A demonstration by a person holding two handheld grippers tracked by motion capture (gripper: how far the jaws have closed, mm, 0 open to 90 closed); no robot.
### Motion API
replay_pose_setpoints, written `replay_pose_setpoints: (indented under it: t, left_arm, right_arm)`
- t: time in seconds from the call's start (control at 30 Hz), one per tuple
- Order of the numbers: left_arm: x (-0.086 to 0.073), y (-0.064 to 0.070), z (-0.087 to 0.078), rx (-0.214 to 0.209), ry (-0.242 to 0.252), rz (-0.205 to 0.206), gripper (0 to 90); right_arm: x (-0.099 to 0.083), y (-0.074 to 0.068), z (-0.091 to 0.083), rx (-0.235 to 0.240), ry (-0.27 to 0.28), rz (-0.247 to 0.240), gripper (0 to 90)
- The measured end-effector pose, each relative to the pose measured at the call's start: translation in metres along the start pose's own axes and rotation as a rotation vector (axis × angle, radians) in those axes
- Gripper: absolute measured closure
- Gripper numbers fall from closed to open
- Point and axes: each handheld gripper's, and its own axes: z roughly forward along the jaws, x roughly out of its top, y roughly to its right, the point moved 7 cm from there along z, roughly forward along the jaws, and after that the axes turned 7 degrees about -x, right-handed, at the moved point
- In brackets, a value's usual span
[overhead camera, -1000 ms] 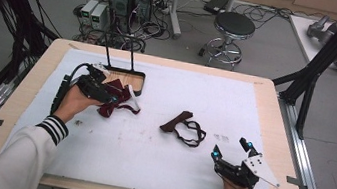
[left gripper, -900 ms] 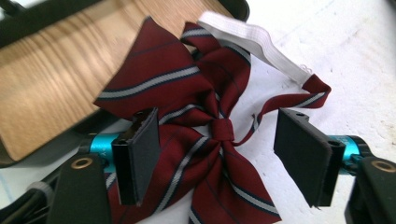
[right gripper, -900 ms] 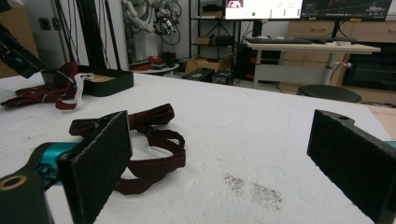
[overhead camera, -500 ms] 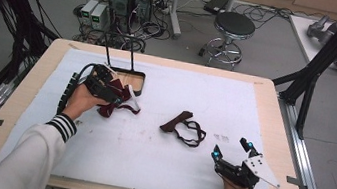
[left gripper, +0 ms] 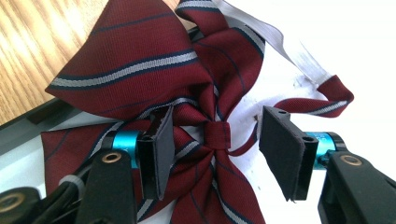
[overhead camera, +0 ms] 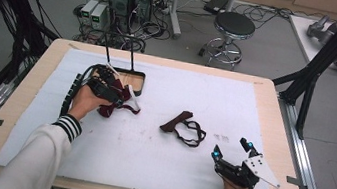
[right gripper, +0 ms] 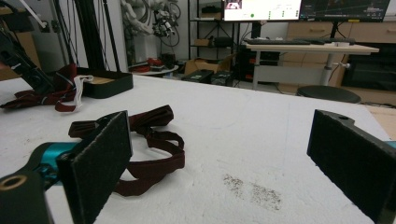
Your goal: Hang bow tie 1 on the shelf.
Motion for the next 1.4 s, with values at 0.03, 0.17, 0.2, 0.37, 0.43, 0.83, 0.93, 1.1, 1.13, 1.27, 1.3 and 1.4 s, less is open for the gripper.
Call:
replay_pose_setpoints:
  t: [0.03, 0.17, 0.2, 0.37, 0.43, 0.83, 0.93, 1.1, 1.13, 1.27, 1.3, 1.4]
  left_arm:
    - [0.000, 0.000, 0.001, -0.002, -0.002, -0.006, 46.2]
    - [0.001, 0.001, 0.003, -0.002, -0.018, -0.016, 50.7]
    - [0.001, 0.001, 0.004, -0.002, -0.018, -0.020, 51.0]
    - [0.002, 0.001, 0.006, -0.004, -0.011, -0.037, 54.0]
    - [0.002, 0.001, 0.006, 0.002, -0.005, -0.042, 55.3]
    - [0.002, 0.000, 0.008, 0.014, -0.009, -0.054, 57.4]
    - [0.002, 0.000, 0.009, 0.016, -0.015, -0.053, 59.4]
    - [0.000, 0.000, 0.011, 0.021, -0.026, -0.058, 61.4]
    - [0.000, 0.000, 0.012, 0.020, -0.029, -0.058, 61.0]
    - [-0.001, 0.000, 0.012, 0.030, -0.039, -0.056, 62.8]
    - [-0.001, 0.000, 0.012, 0.032, -0.039, -0.055, 64.0]
    - [-0.002, -0.001, 0.012, 0.041, -0.038, -0.051, 68.1]
  right_arm:
    - [0.000, 0.000, 0.000, 0.000, 0.000, -0.001, 5.7]
    - [0.000, 0.001, 0.000, -0.001, 0.005, -0.004, 5.7]
    - [0.000, 0.000, 0.000, -0.002, 0.001, 0.002, 5.7]
    - [0.000, 0.000, 0.000, -0.002, 0.000, 0.004, 5.7]
    - [0.000, 0.000, 0.000, -0.001, 0.000, 0.005, 5.7]
    - [0.000, 0.000, 0.000, -0.001, 0.002, 0.005, 5.7]
    - [0.000, 0.000, 0.000, -0.001, 0.003, 0.005, 5.8]
    - [0.000, 0.000, 0.000, -0.001, 0.003, 0.007, 5.7]
    - [0.000, 0.000, 0.000, -0.001, 0.003, 0.007, 5.7]
    - [0.000, 0.001, 0.000, 0.000, 0.002, 0.009, 5.7]
    - [0.000, 0.001, 0.000, -0.001, 0.002, 0.008, 5.8]
    - [0.000, 0.001, 0.000, -0.001, 0.004, 0.006, 5.7]
